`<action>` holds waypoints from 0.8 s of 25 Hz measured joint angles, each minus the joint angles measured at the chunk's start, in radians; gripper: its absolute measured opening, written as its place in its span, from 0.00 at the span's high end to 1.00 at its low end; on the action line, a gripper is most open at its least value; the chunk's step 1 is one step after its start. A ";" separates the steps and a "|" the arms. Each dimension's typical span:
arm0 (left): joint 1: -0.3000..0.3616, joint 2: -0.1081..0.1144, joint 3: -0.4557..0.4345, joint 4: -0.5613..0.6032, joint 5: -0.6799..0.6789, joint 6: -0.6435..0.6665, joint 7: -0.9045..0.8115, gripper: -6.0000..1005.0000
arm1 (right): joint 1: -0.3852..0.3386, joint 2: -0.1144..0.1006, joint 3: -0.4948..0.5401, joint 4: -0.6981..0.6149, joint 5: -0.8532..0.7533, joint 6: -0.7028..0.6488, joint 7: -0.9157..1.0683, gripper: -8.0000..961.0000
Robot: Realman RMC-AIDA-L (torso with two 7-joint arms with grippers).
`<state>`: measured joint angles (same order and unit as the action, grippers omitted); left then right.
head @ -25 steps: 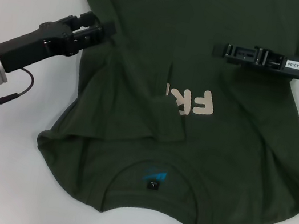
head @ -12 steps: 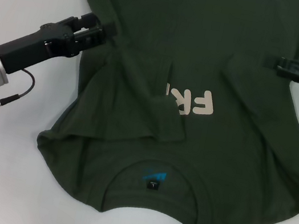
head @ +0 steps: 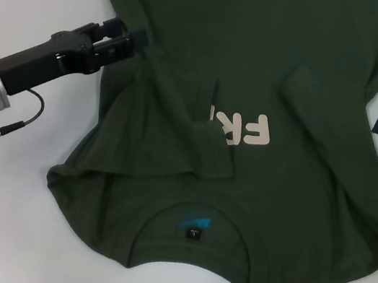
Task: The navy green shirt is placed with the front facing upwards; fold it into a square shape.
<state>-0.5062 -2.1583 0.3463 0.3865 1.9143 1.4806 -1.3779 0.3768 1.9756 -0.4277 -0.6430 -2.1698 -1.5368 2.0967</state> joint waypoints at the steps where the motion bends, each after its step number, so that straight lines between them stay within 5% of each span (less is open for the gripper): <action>1: 0.000 0.000 0.000 0.000 0.000 0.000 0.000 0.18 | -0.004 0.000 0.000 0.002 0.000 0.001 0.002 0.18; 8: 0.000 -0.001 0.001 0.000 0.000 0.001 0.003 0.18 | -0.023 0.002 0.002 0.007 -0.029 0.022 0.013 0.19; 20: 0.000 -0.001 0.001 0.000 0.000 0.001 0.004 0.18 | 0.008 0.045 -0.012 0.010 -0.052 0.069 0.006 0.23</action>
<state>-0.5061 -2.1597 0.3470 0.3866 1.9143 1.4819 -1.3735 0.3849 2.0206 -0.4398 -0.6332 -2.2213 -1.4679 2.1024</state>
